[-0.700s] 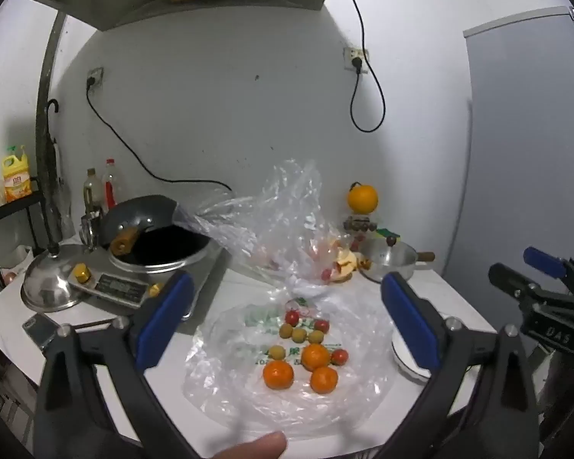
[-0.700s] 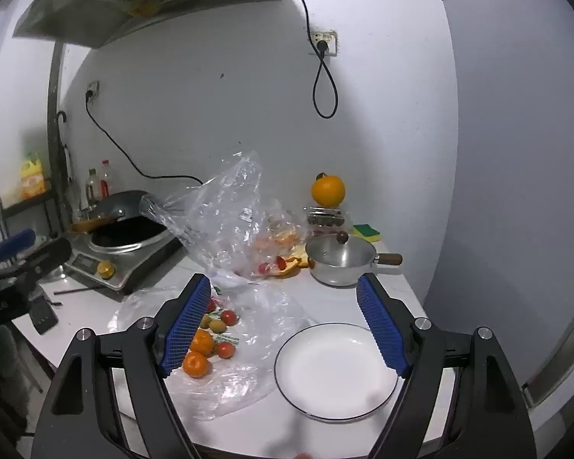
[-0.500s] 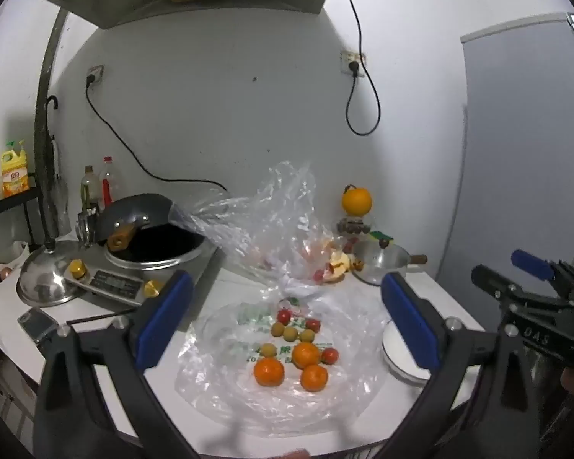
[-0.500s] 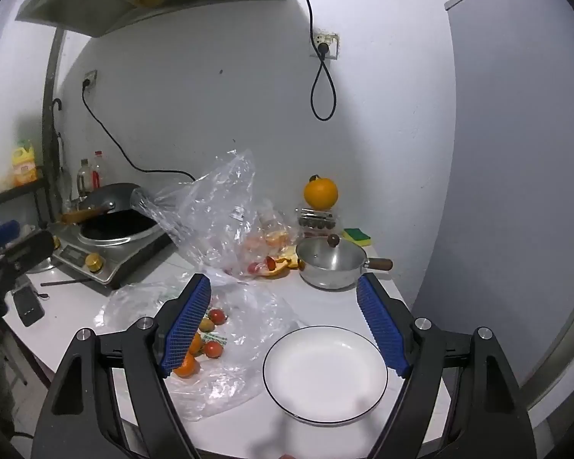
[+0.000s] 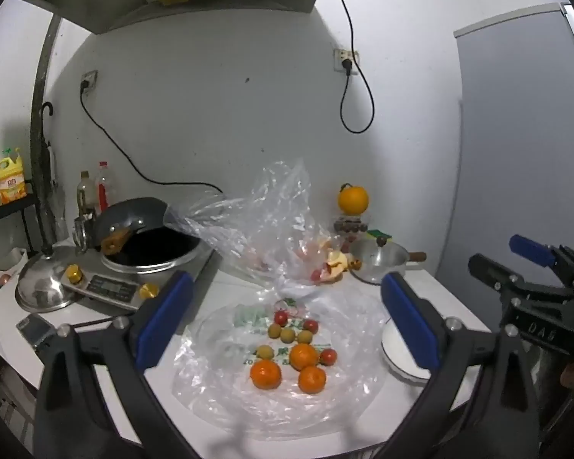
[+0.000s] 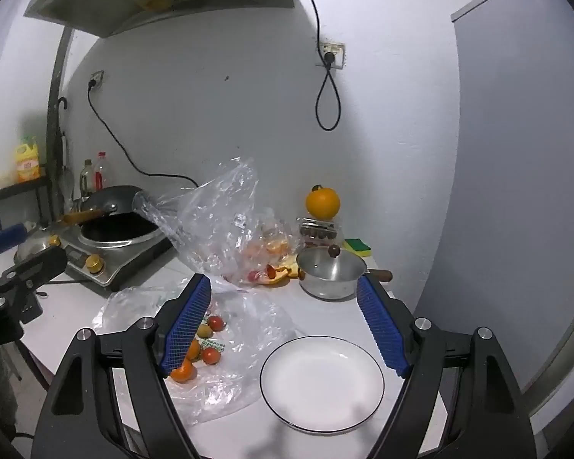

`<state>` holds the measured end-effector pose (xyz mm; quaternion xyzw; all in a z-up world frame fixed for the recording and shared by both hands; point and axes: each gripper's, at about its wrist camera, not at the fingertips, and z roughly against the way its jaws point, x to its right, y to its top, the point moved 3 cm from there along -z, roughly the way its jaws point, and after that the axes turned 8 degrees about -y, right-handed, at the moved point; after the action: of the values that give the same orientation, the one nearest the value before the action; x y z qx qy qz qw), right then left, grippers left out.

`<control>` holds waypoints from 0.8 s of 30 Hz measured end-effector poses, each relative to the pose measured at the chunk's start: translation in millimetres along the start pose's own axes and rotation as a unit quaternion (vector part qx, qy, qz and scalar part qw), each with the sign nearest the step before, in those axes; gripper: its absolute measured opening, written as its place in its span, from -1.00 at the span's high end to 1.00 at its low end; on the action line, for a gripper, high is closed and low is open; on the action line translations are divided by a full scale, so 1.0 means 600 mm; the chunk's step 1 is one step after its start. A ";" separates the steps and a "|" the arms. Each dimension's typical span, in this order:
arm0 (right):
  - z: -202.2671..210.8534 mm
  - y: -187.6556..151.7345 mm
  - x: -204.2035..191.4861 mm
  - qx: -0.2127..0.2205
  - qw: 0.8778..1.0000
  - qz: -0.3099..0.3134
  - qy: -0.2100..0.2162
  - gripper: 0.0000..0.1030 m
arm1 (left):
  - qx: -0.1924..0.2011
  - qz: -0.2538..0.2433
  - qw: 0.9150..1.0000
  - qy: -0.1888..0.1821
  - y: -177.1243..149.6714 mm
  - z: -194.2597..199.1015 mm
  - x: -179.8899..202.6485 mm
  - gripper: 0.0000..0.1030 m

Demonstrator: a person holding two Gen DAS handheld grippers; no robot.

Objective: Organize fruits

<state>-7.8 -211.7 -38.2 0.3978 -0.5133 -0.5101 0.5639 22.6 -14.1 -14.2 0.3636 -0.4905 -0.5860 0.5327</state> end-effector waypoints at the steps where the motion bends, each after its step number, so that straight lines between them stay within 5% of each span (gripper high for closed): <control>1: 0.002 -0.002 0.000 0.000 1.000 0.002 0.002 -0.58 | 0.001 -0.001 1.000 -0.001 -0.002 -0.001 0.000 -0.93; 24: -0.009 -0.008 0.000 -0.019 1.000 -0.012 0.019 -0.58 | -0.011 0.027 1.000 0.003 -0.020 -0.018 -0.010 -0.93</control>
<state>-3.1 -213.1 -43.5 0.4028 -0.4882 -0.5185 0.5749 30.8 -11.0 -29.4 0.3461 -0.4918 -0.5759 0.5538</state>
